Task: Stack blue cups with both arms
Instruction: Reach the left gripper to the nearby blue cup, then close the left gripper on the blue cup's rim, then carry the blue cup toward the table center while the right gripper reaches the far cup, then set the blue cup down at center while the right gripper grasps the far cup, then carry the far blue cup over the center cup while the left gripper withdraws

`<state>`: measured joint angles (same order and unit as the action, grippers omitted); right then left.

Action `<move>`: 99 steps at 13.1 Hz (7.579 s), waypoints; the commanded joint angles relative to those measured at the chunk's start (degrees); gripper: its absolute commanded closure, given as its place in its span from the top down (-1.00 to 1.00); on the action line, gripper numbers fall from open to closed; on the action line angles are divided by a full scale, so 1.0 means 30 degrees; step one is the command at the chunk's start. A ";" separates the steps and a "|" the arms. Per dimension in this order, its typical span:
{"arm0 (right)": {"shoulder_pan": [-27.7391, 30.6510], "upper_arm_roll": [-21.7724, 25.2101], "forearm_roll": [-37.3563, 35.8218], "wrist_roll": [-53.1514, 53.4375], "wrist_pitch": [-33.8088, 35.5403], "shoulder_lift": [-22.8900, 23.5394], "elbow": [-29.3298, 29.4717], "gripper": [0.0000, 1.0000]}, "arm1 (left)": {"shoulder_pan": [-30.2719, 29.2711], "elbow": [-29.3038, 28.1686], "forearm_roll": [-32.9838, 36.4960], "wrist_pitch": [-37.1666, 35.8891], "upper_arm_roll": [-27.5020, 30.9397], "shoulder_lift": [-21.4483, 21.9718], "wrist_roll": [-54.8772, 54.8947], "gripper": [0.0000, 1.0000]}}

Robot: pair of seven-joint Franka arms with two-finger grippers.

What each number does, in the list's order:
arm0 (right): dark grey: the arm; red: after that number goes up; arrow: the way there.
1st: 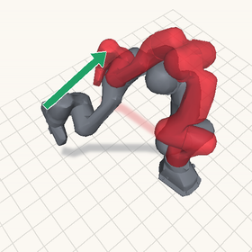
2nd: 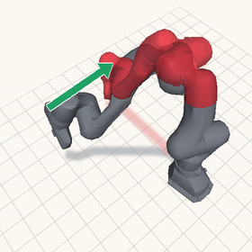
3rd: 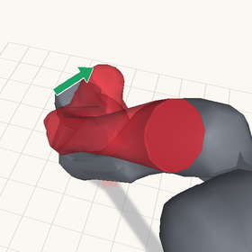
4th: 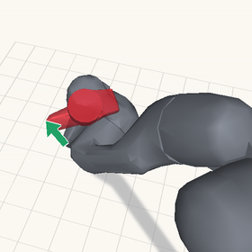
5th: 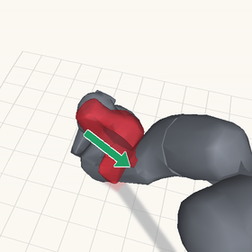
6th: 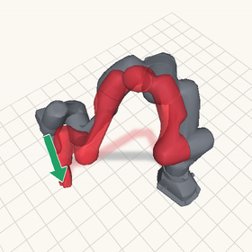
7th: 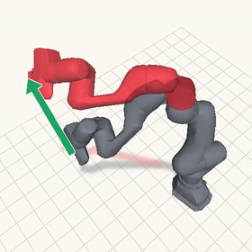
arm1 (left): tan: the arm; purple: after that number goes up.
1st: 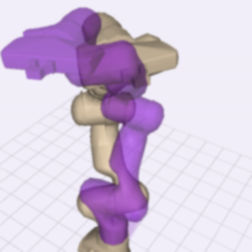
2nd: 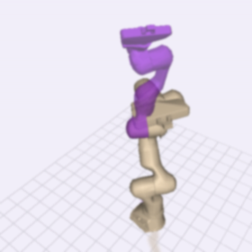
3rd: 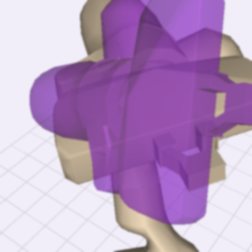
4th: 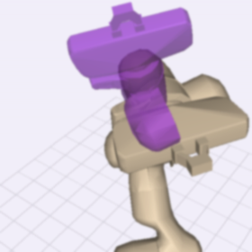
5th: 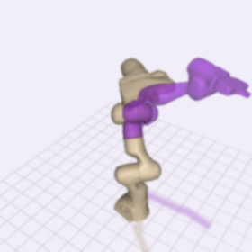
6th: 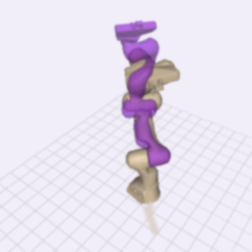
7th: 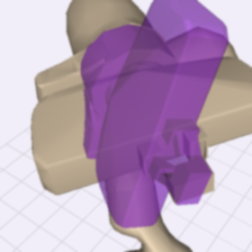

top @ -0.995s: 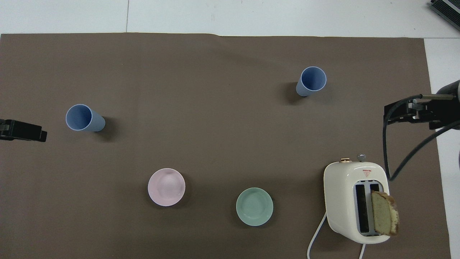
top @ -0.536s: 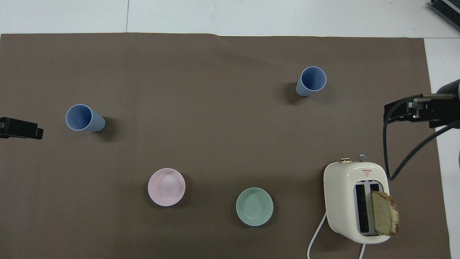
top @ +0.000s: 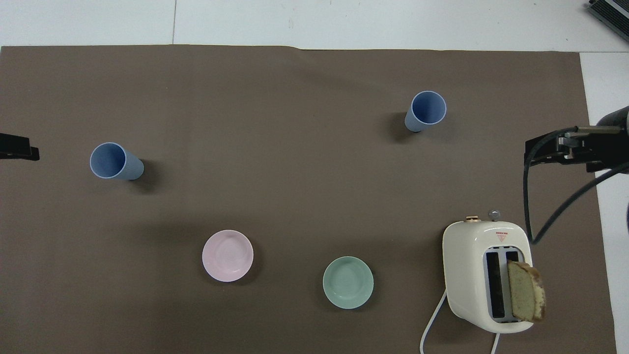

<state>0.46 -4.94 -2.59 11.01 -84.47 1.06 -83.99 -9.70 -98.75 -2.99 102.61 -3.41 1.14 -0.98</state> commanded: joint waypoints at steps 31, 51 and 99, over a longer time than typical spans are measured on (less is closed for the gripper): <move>0.0374 -0.0169 -0.0074 -0.0477 -0.0465 -0.0120 -0.0245 1.00 | 0.0419 -0.3589 -0.0148 0.6726 -0.0211 -0.4775 -0.6500 -1.00; 0.0228 -0.0199 -0.0572 -0.1122 -0.5675 0.6321 0.1952 1.00 | 1.1198 0.0166 -0.0119 0.6926 -0.0416 -0.5740 -2.1499 -1.00; -0.1939 -0.7462 -0.0660 0.8484 -0.8053 0.5681 0.0751 -1.00 | 0.3467 0.2296 0.0966 -0.4226 0.0111 0.0352 0.1849 1.00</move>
<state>-5.99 -25.65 -4.10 34.58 -108.13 17.98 -81.43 1.23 -94.45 -0.47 93.49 -2.85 1.50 3.21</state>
